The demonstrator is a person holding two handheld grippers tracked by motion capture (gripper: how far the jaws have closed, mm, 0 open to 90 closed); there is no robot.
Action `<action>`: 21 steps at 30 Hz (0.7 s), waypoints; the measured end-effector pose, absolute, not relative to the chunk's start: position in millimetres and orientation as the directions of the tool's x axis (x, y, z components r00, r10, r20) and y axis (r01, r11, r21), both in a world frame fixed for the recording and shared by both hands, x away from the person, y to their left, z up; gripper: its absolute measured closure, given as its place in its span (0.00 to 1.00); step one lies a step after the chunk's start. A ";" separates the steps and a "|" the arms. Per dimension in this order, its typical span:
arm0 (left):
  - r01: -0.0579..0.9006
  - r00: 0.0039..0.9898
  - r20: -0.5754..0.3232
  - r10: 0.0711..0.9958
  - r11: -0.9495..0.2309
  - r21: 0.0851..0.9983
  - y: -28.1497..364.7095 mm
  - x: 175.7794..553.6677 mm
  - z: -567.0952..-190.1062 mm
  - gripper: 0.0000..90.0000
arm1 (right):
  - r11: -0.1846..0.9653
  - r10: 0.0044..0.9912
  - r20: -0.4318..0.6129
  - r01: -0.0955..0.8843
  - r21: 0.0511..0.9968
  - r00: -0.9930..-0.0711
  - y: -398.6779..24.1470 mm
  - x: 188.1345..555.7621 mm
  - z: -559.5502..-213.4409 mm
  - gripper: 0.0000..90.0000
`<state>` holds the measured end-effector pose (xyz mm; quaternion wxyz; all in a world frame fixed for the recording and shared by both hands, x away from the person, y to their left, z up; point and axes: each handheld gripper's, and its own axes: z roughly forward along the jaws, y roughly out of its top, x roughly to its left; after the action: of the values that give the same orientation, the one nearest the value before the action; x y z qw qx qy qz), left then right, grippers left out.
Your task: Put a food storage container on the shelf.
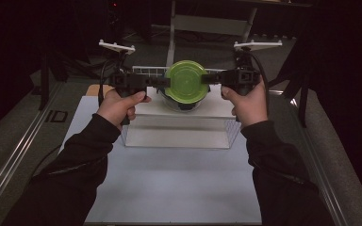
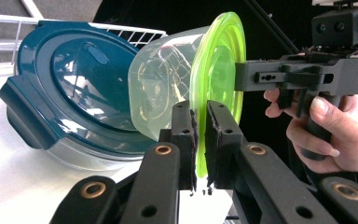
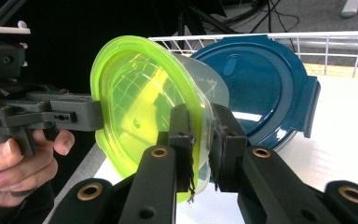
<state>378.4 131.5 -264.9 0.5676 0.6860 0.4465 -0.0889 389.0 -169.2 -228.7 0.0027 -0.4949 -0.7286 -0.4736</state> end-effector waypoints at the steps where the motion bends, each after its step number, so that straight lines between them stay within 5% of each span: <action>1: 0.714 0.585 -0.629 0.512 0.043 0.699 131.5 378.4 -264.9 0.92 | 0.062 0.719 0.473 0.724 0.687 -0.510 -169.2 389.0 -228.7 0.89; 11: 0.716 0.557 -0.640 0.529 0.085 0.693 131.6 386.8 -271.1 0.89 | 0.049 0.716 0.484 0.729 0.683 -0.502 -167.9 399.4 -229.1 0.83; 21: 0.696 0.551 -0.626 0.552 0.109 0.709 125.6 393.7 -273.4 0.69 | 0.039 0.709 0.504 0.741 0.671 -0.493 -163.4 410.4 -237.8 0.70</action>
<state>393.7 125.6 -273.4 0.5780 0.6644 0.4697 -0.0626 410.4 -163.4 -237.8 0.0164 -0.5031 -0.7204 -0.4771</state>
